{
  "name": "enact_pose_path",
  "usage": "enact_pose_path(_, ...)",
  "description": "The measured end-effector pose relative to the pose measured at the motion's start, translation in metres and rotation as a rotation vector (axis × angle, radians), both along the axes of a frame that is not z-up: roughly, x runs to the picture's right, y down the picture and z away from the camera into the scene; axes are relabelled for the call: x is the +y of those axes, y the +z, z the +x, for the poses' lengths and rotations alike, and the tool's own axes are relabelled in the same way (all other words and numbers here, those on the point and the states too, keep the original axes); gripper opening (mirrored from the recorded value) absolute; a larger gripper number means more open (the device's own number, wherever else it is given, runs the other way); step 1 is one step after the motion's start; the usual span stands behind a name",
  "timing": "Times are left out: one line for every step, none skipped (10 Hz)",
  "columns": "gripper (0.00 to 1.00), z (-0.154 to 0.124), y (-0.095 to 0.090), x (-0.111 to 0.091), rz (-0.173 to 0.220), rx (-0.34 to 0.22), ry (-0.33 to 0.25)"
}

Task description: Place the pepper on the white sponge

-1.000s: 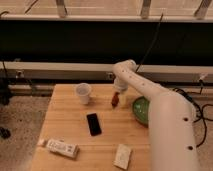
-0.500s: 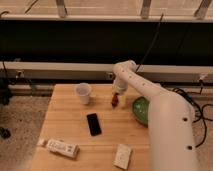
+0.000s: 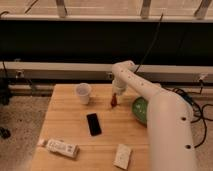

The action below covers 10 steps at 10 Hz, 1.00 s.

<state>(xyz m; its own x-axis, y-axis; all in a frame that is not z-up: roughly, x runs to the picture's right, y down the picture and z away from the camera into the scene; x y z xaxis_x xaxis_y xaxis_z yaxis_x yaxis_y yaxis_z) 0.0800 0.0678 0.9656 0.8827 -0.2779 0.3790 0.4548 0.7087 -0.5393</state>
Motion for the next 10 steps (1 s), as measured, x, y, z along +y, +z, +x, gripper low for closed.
enact_pose_path(0.09, 0.0, 0.0, 0.001, -0.003, 0.001, -0.006)
enact_pose_path(0.02, 0.002, -0.001, 0.001, -0.002, 0.001, -0.009)
enact_pose_path(0.0, 0.002, -0.002, 0.0, 0.002, -0.002, -0.009)
enact_pose_path(0.0, 0.003, -0.004, -0.002, 0.003, -0.006, -0.003)
enact_pose_path(0.0, 0.004, -0.01, -0.005, -0.002, -0.008, -0.001)
enact_pose_path(0.0, 0.004, -0.017, -0.008, -0.009, -0.009, 0.002)
enact_pose_path(0.0, 0.005, -0.02, -0.007, -0.017, -0.01, 0.001)
enact_pose_path(0.0, 0.005, -0.022, -0.007, -0.021, -0.013, -0.001)
enact_pose_path(0.0, 0.007, -0.026, -0.007, -0.024, -0.015, -0.002)
enact_pose_path(0.0, 0.008, -0.031, -0.009, -0.027, -0.017, -0.002)
